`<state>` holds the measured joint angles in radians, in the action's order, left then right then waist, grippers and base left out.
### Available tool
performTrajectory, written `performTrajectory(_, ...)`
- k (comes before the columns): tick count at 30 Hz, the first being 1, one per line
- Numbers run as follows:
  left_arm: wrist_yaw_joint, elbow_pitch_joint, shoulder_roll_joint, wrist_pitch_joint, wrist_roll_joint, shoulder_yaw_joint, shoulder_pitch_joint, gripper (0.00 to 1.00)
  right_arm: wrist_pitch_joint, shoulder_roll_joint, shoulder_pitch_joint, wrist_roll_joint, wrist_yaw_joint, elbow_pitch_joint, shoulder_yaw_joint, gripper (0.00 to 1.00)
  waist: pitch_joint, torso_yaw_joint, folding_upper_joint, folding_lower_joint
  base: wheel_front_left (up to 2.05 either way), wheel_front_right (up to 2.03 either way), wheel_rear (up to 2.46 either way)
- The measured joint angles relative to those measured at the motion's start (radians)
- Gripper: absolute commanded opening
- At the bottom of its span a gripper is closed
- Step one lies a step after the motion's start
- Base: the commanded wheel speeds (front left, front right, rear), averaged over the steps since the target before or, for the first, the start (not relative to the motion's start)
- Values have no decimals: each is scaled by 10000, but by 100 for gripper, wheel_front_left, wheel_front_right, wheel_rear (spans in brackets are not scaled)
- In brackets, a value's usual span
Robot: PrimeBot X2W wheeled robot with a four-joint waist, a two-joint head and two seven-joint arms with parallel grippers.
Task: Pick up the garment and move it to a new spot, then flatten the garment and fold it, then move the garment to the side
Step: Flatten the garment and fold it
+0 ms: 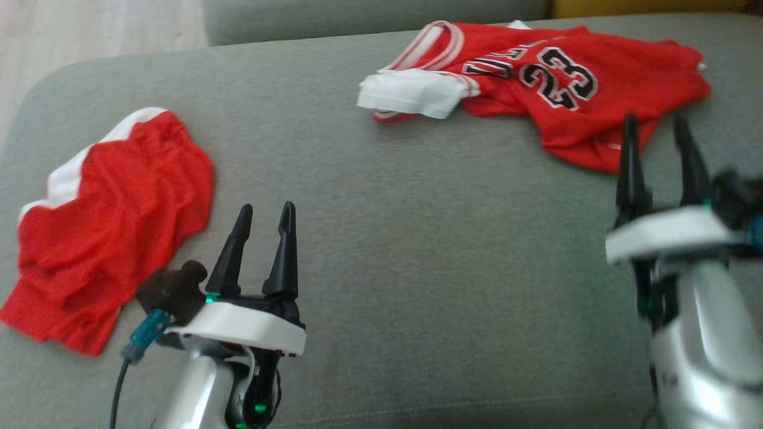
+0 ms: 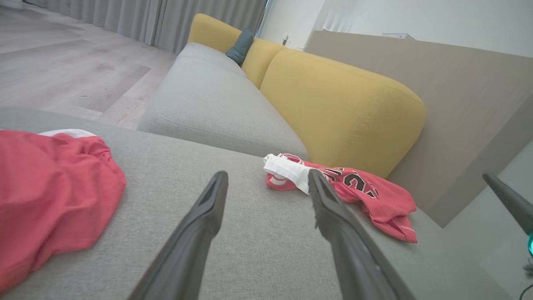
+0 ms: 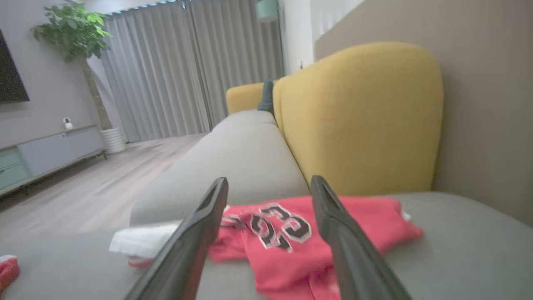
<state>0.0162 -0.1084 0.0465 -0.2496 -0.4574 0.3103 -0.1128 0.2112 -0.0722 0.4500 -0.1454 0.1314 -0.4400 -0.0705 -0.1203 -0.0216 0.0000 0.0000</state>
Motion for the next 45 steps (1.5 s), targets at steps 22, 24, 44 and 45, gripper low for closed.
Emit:
performTrajectory(22,105,-4997,67,2107,1028,-148,-5487,100,-683,211,-1939,-673,0,2823,1367,100,-1641,-2133,0,0,0,0,0)
performTrajectory(24,121,-5578,88,2230,1034,-169,-6011,100,-614,209,-1916,-399,0,2884,1413,100,-1853,-2286,0,0,0,0,0)
performTrajectory(44,-84,-9269,180,1369,917,-332,-8440,0,-337,219,-1676,-42,2,2719,1465,100,-2525,-3045,0,1,0,0,0)
performTrajectory(45,-151,-9342,151,1298,917,-326,-8460,0,-337,219,-1676,-40,0,2675,1402,100,-2499,-3019,0,1,0,0,0)
